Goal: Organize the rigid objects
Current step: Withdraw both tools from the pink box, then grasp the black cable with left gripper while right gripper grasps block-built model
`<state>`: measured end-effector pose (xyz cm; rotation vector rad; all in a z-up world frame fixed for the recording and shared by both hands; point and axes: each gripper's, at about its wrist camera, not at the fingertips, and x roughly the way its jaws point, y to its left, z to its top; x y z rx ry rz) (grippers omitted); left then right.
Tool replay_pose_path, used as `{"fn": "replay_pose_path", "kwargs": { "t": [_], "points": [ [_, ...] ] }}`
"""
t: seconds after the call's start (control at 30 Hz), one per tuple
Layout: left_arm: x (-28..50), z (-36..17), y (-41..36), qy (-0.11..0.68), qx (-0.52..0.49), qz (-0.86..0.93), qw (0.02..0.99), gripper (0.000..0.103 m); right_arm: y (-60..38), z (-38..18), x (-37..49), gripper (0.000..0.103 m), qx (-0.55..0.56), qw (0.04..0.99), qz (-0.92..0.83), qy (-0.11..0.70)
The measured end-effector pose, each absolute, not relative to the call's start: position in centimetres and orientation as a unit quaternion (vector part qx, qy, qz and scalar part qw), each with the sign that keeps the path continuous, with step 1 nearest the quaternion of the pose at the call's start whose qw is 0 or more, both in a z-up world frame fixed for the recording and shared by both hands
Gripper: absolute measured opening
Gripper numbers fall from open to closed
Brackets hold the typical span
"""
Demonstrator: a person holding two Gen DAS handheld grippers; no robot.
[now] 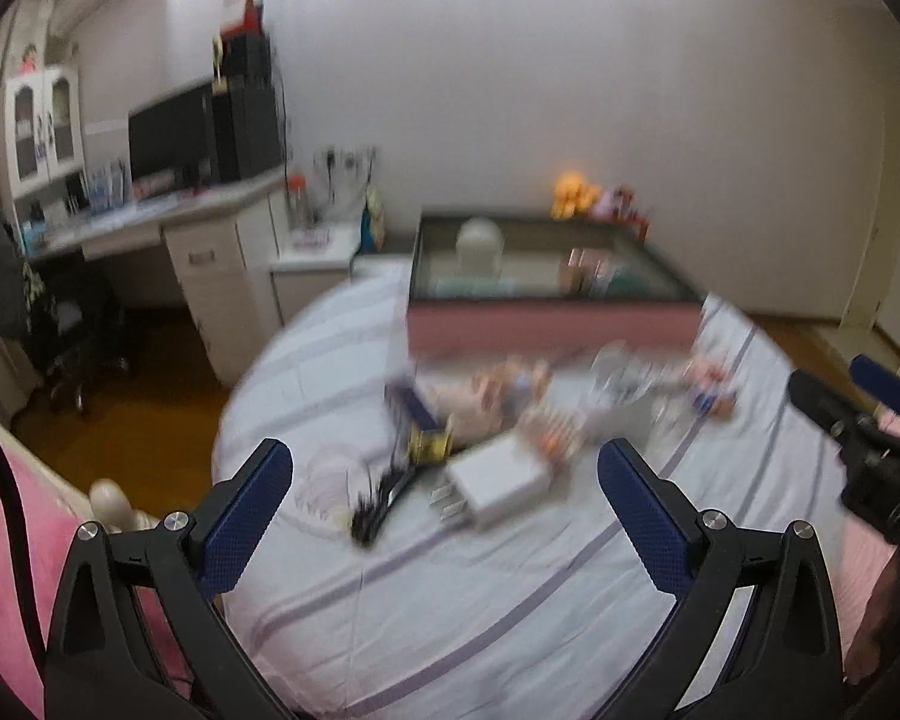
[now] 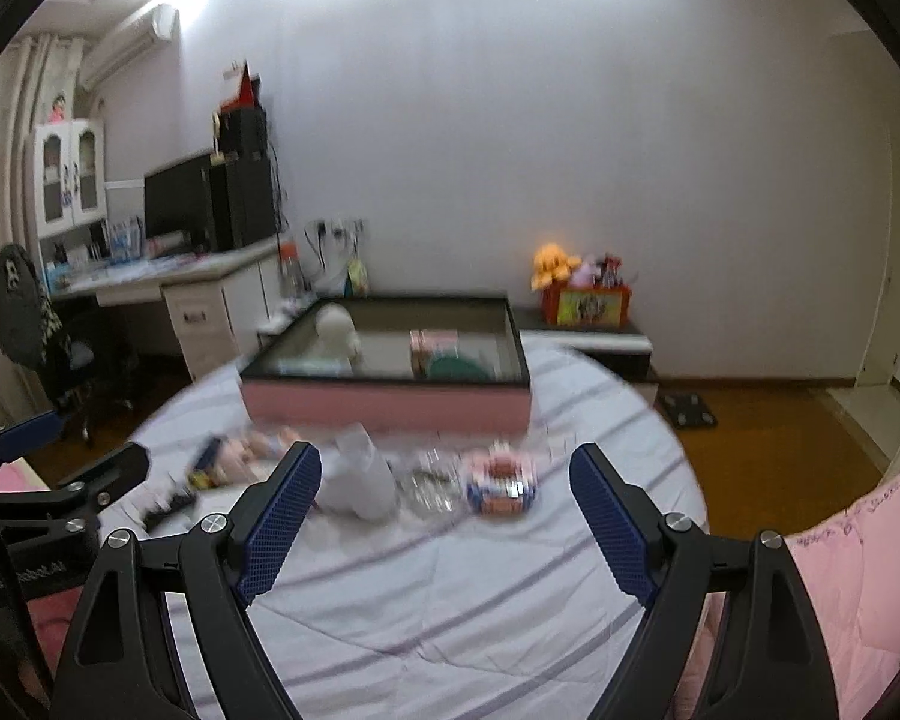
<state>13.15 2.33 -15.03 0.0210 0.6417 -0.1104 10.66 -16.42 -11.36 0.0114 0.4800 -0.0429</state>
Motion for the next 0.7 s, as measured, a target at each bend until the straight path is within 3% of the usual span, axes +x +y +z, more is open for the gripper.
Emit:
{"fn": "replay_pose_path", "kwargs": {
  "t": [0.2, 0.7],
  "points": [
    [16.0, -19.2, 2.4, 0.381, 0.011, -0.05, 0.923, 0.103, -18.5, -15.6, 13.5, 0.086, 0.023, 0.952, -0.03, 0.303],
    [20.7, -20.6, 7.1, 0.419, -0.061, -0.017, 0.906, 0.103, -21.5, -18.2, 17.2, 0.086, 0.051, 0.933, -0.048, 0.354]
  ]
}}
